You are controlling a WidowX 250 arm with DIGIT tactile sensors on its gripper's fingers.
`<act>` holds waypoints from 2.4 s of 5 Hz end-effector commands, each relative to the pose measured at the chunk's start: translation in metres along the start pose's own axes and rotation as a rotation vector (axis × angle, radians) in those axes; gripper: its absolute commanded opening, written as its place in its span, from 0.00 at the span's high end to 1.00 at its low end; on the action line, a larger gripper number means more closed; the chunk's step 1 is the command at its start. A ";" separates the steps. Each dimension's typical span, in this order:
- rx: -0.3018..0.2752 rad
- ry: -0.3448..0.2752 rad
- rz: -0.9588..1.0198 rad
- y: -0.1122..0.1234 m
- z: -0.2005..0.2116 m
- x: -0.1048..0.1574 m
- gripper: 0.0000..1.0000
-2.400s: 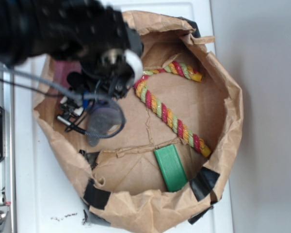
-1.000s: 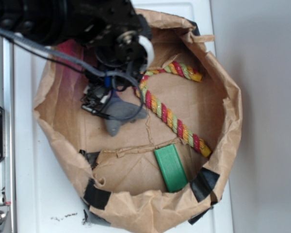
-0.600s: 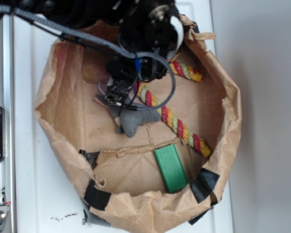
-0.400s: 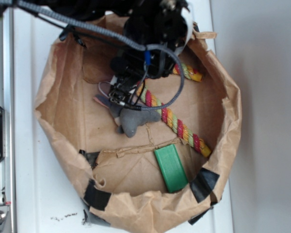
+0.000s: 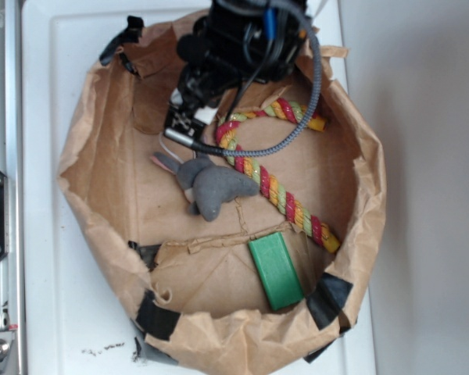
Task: Grab the gray animal.
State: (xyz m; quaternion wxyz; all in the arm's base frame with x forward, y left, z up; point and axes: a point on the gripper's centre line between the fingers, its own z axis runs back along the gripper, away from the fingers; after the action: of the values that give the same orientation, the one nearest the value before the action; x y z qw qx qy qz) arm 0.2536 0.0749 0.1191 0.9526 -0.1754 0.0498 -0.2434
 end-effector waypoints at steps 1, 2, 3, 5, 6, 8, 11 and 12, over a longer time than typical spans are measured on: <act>0.031 -0.094 -0.017 -0.004 0.025 0.000 0.00; 0.031 -0.094 -0.017 -0.004 0.025 0.000 0.00; 0.031 -0.094 -0.017 -0.004 0.025 0.000 0.00; 0.042 -0.173 -0.159 -0.032 -0.022 -0.005 0.00; 0.114 -0.229 -0.160 -0.034 -0.041 0.002 0.00; 0.211 -0.303 0.050 -0.034 -0.057 0.049 0.00; 0.235 -0.286 0.124 -0.035 -0.065 0.079 0.00; 0.226 -0.305 0.122 -0.036 -0.062 0.080 1.00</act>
State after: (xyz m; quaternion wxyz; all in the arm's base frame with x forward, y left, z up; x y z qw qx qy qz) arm 0.2821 -0.0151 0.0592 0.9794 -0.1052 -0.0858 -0.1495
